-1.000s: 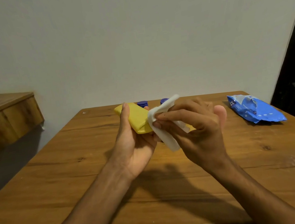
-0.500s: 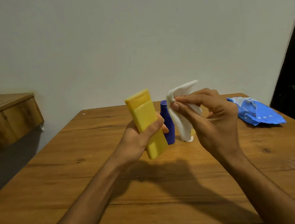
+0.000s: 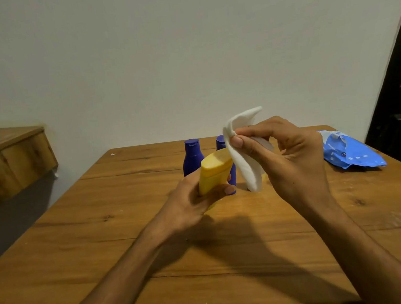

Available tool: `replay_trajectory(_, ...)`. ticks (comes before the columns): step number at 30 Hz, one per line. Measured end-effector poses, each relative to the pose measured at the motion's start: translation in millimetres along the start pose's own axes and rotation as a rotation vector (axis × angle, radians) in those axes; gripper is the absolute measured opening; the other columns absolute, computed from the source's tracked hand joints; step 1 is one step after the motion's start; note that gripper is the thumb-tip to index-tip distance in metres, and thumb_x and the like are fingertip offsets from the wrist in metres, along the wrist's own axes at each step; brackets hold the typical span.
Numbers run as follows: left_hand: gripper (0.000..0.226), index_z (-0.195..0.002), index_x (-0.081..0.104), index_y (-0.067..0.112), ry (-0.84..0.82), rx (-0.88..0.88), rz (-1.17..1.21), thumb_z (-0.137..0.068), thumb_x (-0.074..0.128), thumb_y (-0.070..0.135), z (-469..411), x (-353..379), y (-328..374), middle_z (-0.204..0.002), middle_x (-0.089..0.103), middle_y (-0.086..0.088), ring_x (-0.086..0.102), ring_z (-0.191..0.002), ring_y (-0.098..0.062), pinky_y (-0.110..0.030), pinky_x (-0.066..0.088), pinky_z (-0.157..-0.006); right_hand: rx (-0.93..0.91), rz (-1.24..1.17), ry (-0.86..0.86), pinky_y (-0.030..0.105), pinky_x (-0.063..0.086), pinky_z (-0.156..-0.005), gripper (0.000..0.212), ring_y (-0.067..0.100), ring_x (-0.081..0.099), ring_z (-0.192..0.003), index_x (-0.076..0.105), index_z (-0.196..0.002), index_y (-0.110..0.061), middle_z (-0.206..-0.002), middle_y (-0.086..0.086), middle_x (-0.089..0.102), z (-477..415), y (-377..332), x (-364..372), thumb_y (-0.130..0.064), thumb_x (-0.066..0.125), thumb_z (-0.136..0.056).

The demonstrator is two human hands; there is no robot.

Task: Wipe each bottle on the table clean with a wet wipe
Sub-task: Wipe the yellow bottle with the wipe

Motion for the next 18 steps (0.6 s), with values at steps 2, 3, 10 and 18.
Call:
replay_trajectory(2,0.038,-0.11,0.055,0.033,-0.006,0.006,-0.024,-0.074,0.064,0.042,-1,0,2,-0.112,0.064,0.001,0.061,-0.107,-0.014,-0.046,0.05,-0.098,0.049,0.003,-0.045,0.027,0.054,-0.076,0.021,0.014,0.063,-0.096,0.071,-0.096,-0.029,-0.096,-0.01,0.069,-1,3,1,-0.038,0.072,-0.077)
replay_trajectory(3,0.037,-0.109,0.053,0.036,-0.011,0.006,-0.027,-0.073,0.064,0.04,-1,1,3,-0.114,0.063,0.003,0.06,-0.109,-0.013,-0.045,0.049,-0.099,0.073,0.008,-0.066,0.03,0.054,-0.077,0.022,0.013,0.063,-0.097,0.07,-0.096,-0.032,-0.096,-0.012,0.069,-1,5,2,-0.041,0.072,-0.076)
replay_trajectory(10,0.045,-0.128,0.054,0.015,0.001,-0.038,-0.133,-0.086,0.069,0.009,-5,-6,-15,-0.124,0.061,-0.003,0.059,-0.116,-0.015,-0.047,0.047,-0.102,0.207,0.036,-0.188,0.016,0.052,-0.073,0.016,0.001,0.061,-0.093,0.069,-0.088,-0.038,-0.091,-0.019,0.067,-1,20,6,-0.044,0.07,-0.073)
replay_trajectory(18,0.042,-0.115,0.05,0.038,0.016,-0.002,-0.255,-0.088,0.067,0.011,-6,-8,-12,-0.122,0.059,-0.002,0.056,-0.113,-0.012,-0.044,0.046,-0.101,0.151,0.116,-0.233,0.021,0.05,-0.07,0.012,0.004,0.061,-0.089,0.072,-0.089,-0.033,-0.09,-0.015,0.066,2,16,12,-0.037,0.072,-0.077)
Point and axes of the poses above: each hand's wrist, its own z-axis away from the middle knuckle, its own x-axis out of the palm, y = z × x, the point moved 8 cm from there along -z, towards the middle knuckle
